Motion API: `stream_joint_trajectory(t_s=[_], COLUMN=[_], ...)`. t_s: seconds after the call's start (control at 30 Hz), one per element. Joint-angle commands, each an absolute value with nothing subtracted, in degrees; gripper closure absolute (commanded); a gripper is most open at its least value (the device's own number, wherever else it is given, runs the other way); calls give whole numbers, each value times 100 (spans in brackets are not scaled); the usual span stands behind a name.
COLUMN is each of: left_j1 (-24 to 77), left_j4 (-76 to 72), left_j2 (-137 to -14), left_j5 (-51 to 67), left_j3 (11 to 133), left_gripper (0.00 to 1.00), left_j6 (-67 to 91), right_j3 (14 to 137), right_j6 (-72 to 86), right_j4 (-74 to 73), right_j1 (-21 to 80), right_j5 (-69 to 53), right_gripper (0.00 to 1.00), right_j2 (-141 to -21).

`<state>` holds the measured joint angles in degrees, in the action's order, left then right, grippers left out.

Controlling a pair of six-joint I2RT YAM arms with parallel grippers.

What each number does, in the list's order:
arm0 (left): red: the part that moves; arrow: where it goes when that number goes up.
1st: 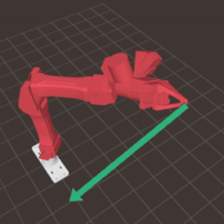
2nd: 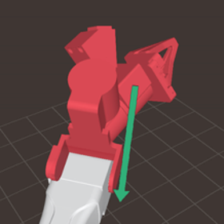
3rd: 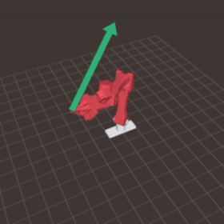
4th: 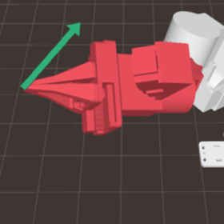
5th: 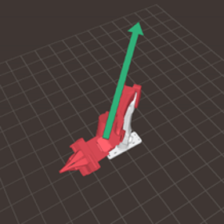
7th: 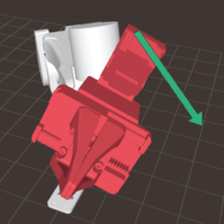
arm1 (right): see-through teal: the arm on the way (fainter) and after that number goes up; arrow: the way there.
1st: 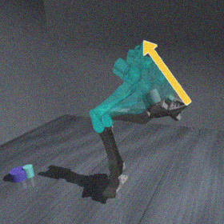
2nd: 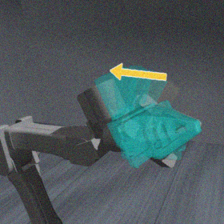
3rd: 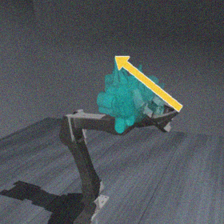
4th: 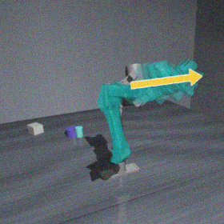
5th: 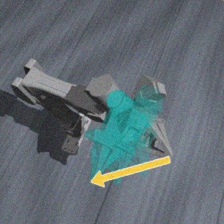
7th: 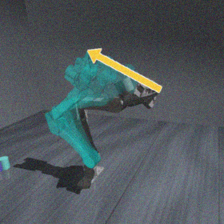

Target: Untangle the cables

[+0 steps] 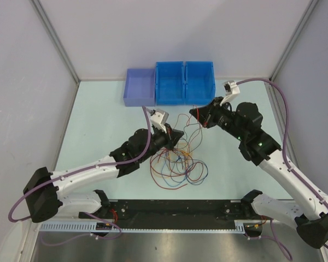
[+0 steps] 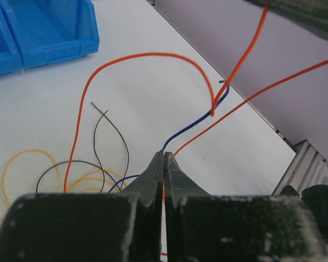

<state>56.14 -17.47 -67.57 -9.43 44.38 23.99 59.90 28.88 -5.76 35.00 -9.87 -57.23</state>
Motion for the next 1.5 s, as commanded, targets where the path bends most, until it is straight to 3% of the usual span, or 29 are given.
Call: stream_joint_trajectory(t_s=[0.0,0.07,0.1,0.13,0.17,0.2,0.27,0.33,0.53,0.67,0.73,0.77,0.8,1.07,1.3,1.47], left_j1=[5634,5634,5634,5634,5642,5634,5634,5642,5634,5643,5634,5634,5634,5634,5634,5642], left_j4=[-2206,-2276,-2276,-2233,-2250,-2250,-2250,-2294,-2320,-2373,-2356,-2312,-2172,-1741,-1714,-1811], left_j2=[-6557,-6539,-6565,-6583,-6600,-6627,-6697,-6767,-7066,-7356,-7523,-7576,-7620,-6953,-6390,-6442], left_j5=[-984,-827,-757,-721,-712,-703,-686,-650,-773,-791,-791,-869,-931,-1617,-1652,-1705], left_j3=[4228,4157,4166,4210,4219,4236,4289,4341,4657,4948,5132,5176,5220,4159,2657,2250], left_gripper=[100,100,93,80,52,43,34,34,41,53,67,92,100,100,100,100], left_j6=[2531,2540,2549,2523,2522,2531,2523,2514,2435,2364,2373,2390,2399,2698,3418,3559], right_j3=[6249,6267,6267,6267,6267,6267,6267,6267,6267,6267,6267,6267,6267,6810,8118,9235], right_j6=[2927,2935,2953,2962,2971,2979,2988,2988,2988,2997,2988,2988,2980,2883,2900,2576], right_j4=[-483,-501,-501,-501,-501,-510,-536,-554,-606,-624,-624,-615,-598,-580,-229,-369], right_j1=[3340,3287,3278,3278,3278,3270,3287,3287,3296,3313,3322,3322,3322,2936,2602,2593], right_j5=[-1221,-1265,-1283,-1283,-1283,-1283,-1283,-1283,-1292,-1292,-1283,-1292,-1301,-1362,-1643,-1661], right_gripper=[100,100,100,100,100,100,100,100,100,100,100,100,100,100,100,100], right_j2=[-5546,-5555,-5546,-5555,-5546,-5546,-5537,-5537,-5546,-5546,-5546,-5555,-5555,-5484,-5888,-6458])
